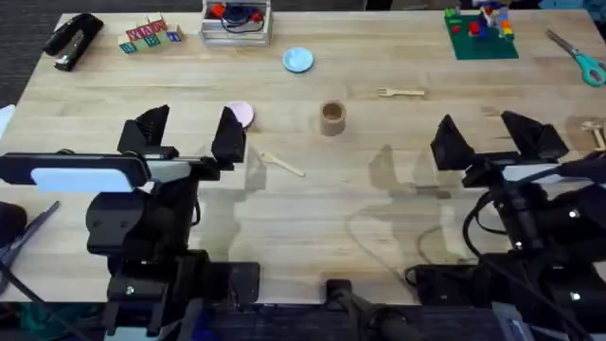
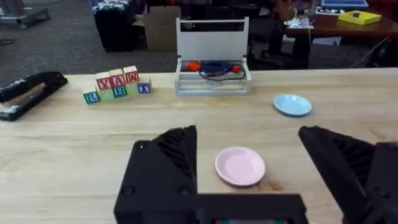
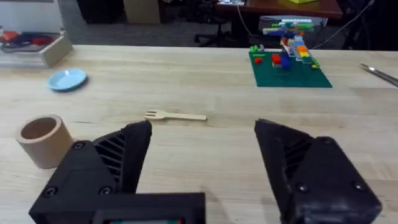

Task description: Pick up a utensil and set it on the pink plate, then put the other utensil in the container.

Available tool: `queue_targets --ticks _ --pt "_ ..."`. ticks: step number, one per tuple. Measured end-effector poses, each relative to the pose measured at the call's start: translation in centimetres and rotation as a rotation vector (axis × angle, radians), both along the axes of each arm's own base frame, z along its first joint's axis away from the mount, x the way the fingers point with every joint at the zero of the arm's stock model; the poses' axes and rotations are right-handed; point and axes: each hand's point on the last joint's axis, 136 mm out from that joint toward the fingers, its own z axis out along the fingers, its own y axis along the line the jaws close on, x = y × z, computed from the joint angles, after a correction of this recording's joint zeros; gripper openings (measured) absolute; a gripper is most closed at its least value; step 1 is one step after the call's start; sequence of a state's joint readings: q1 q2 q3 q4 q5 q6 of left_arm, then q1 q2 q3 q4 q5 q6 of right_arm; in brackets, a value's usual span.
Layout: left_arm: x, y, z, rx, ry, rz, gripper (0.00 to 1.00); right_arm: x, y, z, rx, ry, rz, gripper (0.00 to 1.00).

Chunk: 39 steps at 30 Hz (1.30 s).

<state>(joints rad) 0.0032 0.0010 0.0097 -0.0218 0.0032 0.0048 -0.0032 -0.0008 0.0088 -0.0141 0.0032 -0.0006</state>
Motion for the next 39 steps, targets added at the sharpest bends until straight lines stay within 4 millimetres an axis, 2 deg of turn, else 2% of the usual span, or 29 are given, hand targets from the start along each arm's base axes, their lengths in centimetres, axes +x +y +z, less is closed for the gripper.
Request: queue_targets --ticks 3,5,12,16,21,25,32,39 --pt "-0.2 0.0 0.2 0.002 0.023 0.001 0.995 -0.1 0.0 0.1 -0.004 0.002 0.000 0.995" --pt "-0.7 0.0 1.3 0.003 0.032 0.002 0.995 -0.2 0.0 0.7 -0.011 0.005 0.001 0.995" --pt "-3.6 0.1 7.6 0.003 0.071 0.007 0.994 -2.3 0.0 6.9 -0.026 0.010 0.002 0.995" --pt "-5.0 0.1 10.1 -0.019 0.200 0.007 0.993 -3.6 0.0 9.9 -0.027 0.083 0.003 0.995" --pt "-6.0 0.0 12.1 -0.040 0.424 0.007 0.993 -4.4 0.0 11.9 -0.028 0.257 0.006 0.995" --pt "-5.5 -0.4 13.1 -0.051 0.610 -0.007 0.993 -3.9 0.0 12.6 -0.027 0.403 0.008 0.995" --pt "-2.6 -1.4 14.7 -0.084 0.860 -0.058 0.995 -1.2 0.0 14.5 -0.026 0.583 0.011 0.996" --pt "-0.3 -1.9 14.0 -0.108 1.067 -0.075 0.993 0.8 0.0 15.4 -0.027 0.716 0.014 0.995"
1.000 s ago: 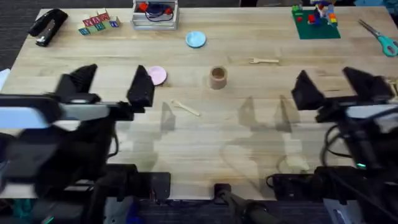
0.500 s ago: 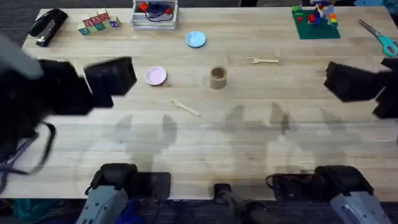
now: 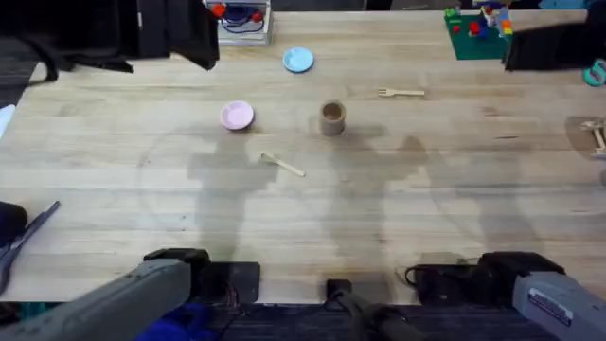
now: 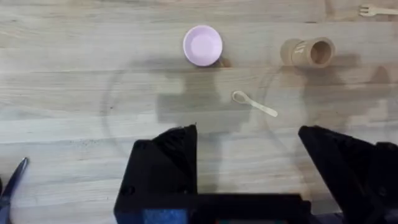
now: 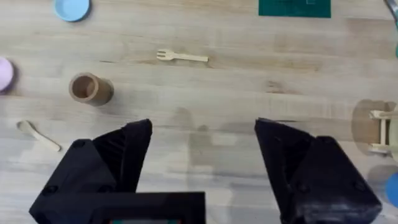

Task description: Pick up a utensil and set it on the pink plate, then put the other utensil in the container.

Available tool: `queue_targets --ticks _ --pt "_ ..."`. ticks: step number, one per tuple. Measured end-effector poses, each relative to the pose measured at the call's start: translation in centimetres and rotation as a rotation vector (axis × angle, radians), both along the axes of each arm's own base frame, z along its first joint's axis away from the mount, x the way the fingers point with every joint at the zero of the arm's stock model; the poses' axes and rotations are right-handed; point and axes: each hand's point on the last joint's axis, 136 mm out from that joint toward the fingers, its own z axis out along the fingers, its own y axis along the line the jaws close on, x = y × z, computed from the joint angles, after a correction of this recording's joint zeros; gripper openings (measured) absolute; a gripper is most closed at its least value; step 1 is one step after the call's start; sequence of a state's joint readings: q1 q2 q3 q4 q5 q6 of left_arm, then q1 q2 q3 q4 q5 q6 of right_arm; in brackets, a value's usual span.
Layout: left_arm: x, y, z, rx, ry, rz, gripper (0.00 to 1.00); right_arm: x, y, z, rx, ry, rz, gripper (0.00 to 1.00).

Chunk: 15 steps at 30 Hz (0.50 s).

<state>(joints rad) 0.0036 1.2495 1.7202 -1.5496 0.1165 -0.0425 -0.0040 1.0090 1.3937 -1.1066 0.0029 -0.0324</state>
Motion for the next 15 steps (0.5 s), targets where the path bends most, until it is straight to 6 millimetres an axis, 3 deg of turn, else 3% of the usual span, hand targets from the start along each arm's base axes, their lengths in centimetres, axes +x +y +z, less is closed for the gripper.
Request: queue_targets --ticks 3,6,15 --pt "1.2 0.0 -0.7 -0.003 0.045 -0.001 0.992 1.2 0.0 -0.1 -0.004 0.018 0.004 0.995" --pt "2.5 -0.1 -2.4 -0.005 0.118 -0.002 0.993 2.4 0.0 -1.5 -0.007 0.074 0.008 0.996" --pt "3.9 -0.4 -4.6 -0.025 0.204 -0.009 0.993 2.9 0.0 -1.6 -0.011 0.072 0.013 0.995"
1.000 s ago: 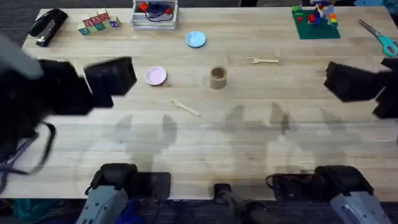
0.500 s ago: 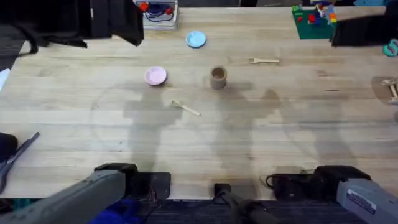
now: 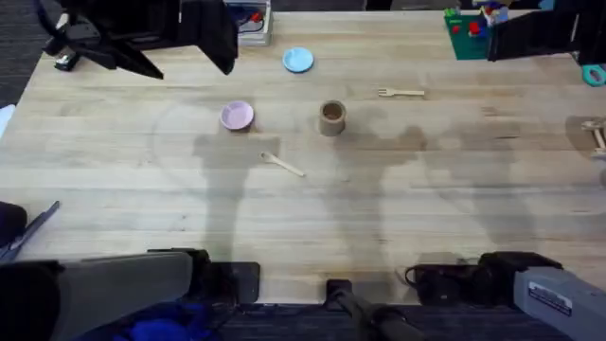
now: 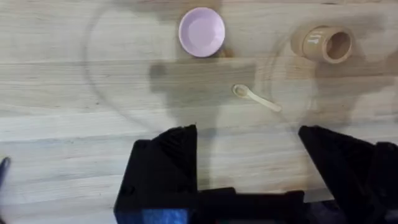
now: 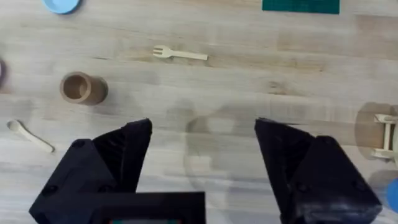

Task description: Pick up a utensil and set it on the pink plate, then put the other utensil in the container.

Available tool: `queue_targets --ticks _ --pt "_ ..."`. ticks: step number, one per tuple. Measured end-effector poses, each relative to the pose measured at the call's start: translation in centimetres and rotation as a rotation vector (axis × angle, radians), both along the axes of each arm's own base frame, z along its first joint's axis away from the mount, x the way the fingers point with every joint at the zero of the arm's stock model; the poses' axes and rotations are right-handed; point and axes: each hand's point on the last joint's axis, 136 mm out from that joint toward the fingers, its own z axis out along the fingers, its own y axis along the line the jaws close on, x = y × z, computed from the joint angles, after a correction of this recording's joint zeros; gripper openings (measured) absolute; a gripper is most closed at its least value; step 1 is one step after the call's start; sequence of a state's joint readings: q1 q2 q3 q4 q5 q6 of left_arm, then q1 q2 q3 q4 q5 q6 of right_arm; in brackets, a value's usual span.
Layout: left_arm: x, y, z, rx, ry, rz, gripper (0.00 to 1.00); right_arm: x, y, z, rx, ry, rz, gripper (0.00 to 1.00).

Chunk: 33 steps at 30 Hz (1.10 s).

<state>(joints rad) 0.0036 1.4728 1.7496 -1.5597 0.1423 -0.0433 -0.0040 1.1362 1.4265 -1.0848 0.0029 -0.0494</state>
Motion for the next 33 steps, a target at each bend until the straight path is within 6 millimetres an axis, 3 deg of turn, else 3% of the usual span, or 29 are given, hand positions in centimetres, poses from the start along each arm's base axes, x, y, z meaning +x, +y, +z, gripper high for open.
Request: queue_targets --ticks 9,23,29,33 --pt "0.4 -1.2 -2.0 -0.099 0.147 0.295 0.995 0.2 0.0 0.2 0.000 -0.010 0.000 0.996" --pt "-0.9 -7.3 -2.5 -0.050 0.165 0.565 0.993 0.2 0.0 0.2 0.000 -0.010 0.000 0.996" --pt "-1.3 -8.2 -2.6 -0.055 0.163 0.651 0.993 0.2 0.0 0.2 0.000 -0.010 0.000 0.996" --pt "-1.9 -8.3 -3.7 -0.035 0.190 0.705 0.993 0.2 0.0 0.2 0.000 -0.010 0.000 0.996"
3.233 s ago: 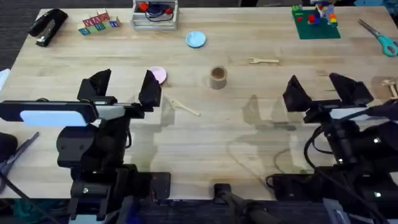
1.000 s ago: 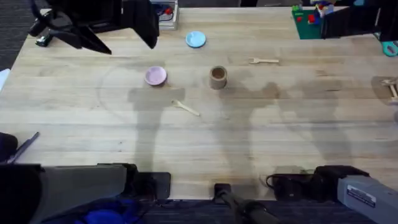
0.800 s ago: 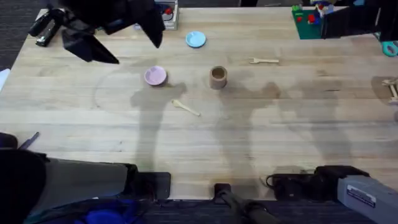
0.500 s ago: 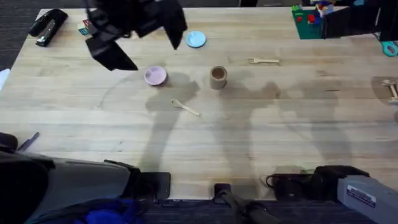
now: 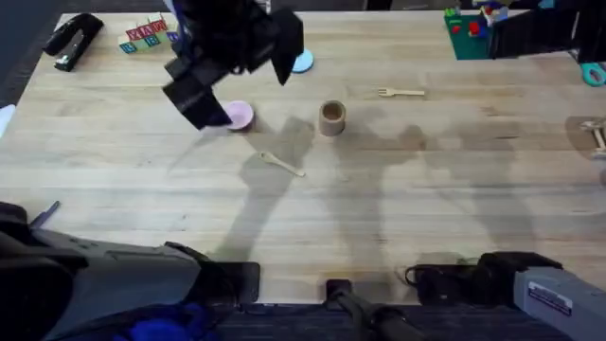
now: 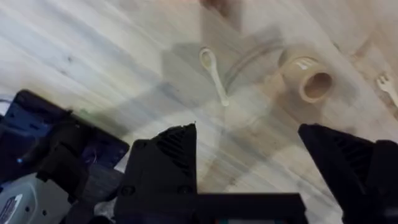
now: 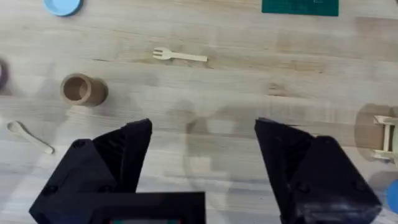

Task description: Pick up a utensil and set it on the pink plate, then put the other utensil in the container.

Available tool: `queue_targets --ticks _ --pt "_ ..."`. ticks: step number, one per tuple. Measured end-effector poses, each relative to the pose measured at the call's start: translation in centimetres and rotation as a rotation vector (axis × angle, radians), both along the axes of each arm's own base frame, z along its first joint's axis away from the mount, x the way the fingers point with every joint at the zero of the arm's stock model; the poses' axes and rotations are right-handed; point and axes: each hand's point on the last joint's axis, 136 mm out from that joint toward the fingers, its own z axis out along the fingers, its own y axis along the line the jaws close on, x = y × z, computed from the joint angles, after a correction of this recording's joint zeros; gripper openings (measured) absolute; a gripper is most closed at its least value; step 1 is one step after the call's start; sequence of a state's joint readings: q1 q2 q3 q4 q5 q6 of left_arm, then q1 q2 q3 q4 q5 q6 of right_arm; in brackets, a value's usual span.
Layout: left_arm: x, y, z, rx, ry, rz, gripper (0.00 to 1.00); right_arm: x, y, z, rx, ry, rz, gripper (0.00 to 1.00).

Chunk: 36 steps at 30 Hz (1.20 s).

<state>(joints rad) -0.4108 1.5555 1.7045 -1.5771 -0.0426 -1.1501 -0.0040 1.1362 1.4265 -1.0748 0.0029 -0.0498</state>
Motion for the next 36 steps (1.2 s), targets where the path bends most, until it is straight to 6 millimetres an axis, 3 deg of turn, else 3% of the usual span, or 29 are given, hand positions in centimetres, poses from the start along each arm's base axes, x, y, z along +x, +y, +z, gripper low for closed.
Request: queue_targets --ticks 7,19,36 --pt "-1.1 -0.3 -3.7 0.029 0.074 0.068 0.992 0.0 0.0 0.0 0.000 0.000 0.000 0.996" --pt "-1.7 -3.4 -9.7 0.012 0.073 0.084 0.993 0.0 0.0 0.0 0.000 0.000 0.000 0.996" --pt "-1.6 -3.5 -15.7 -0.012 0.044 0.117 0.993 0.0 0.0 0.0 0.000 0.000 0.000 0.996"
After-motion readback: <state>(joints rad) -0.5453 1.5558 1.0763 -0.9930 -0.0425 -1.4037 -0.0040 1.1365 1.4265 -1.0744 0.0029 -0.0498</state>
